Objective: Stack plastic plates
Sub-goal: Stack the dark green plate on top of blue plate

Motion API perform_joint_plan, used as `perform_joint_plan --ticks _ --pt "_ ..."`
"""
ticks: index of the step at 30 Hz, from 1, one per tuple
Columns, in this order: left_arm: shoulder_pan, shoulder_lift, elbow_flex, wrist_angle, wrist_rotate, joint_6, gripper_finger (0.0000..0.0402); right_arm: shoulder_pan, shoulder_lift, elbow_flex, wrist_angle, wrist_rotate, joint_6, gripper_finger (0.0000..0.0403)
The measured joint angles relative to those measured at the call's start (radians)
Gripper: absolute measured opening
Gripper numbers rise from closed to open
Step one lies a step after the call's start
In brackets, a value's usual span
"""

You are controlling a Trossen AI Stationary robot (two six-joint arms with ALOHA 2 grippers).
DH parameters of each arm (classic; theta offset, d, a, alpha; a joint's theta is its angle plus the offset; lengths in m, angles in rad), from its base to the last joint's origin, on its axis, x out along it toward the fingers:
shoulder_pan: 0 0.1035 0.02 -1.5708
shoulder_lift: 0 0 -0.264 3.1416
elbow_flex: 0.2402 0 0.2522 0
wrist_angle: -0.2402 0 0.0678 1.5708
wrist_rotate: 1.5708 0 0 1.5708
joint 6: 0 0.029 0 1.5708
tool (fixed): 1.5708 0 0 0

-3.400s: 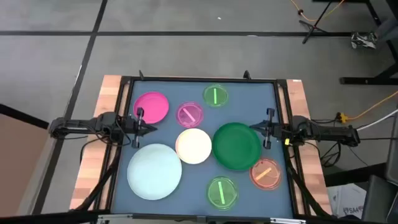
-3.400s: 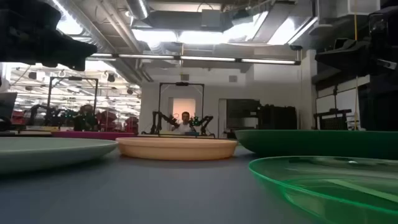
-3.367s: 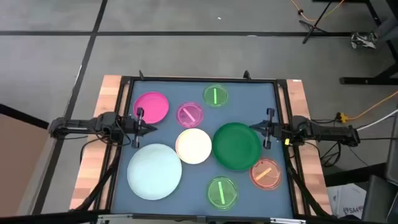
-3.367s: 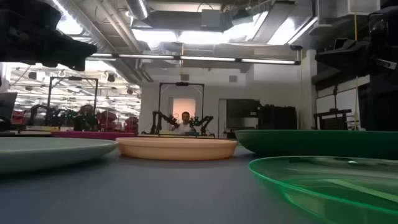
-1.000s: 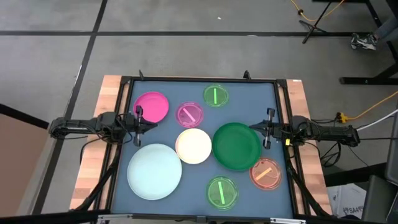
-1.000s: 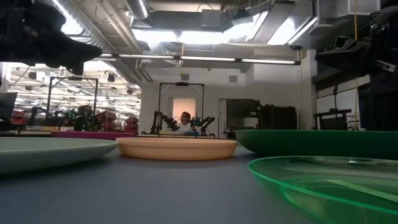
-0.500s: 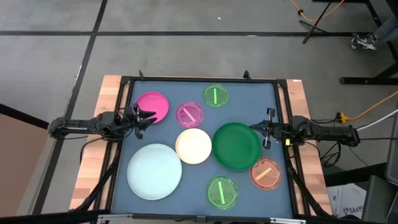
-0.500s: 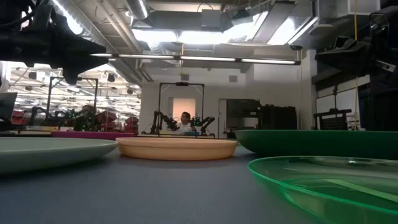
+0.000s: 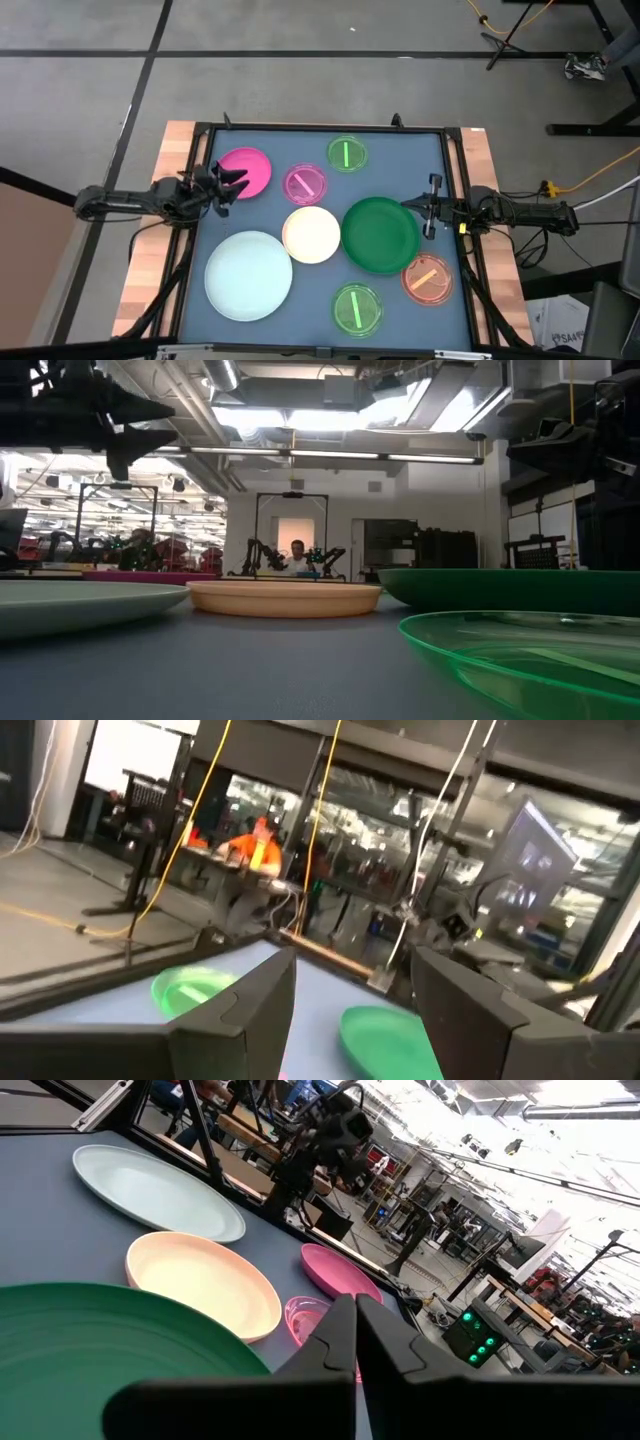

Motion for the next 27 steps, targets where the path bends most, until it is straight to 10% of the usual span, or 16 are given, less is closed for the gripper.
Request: perform_joint_plan --ticks 11,27 --pt "0.001 0.445 0.161 0.145 -0.103 0.000 0.0194 0.000 0.000 0.000 0.000 0.000 0.000 0.0001" --pt "0.102 1.152 0.760 -0.080 -0.039 -0.009 0.0194 0.000 0.000 0.000 0.000 0.000 0.000 0.0001"
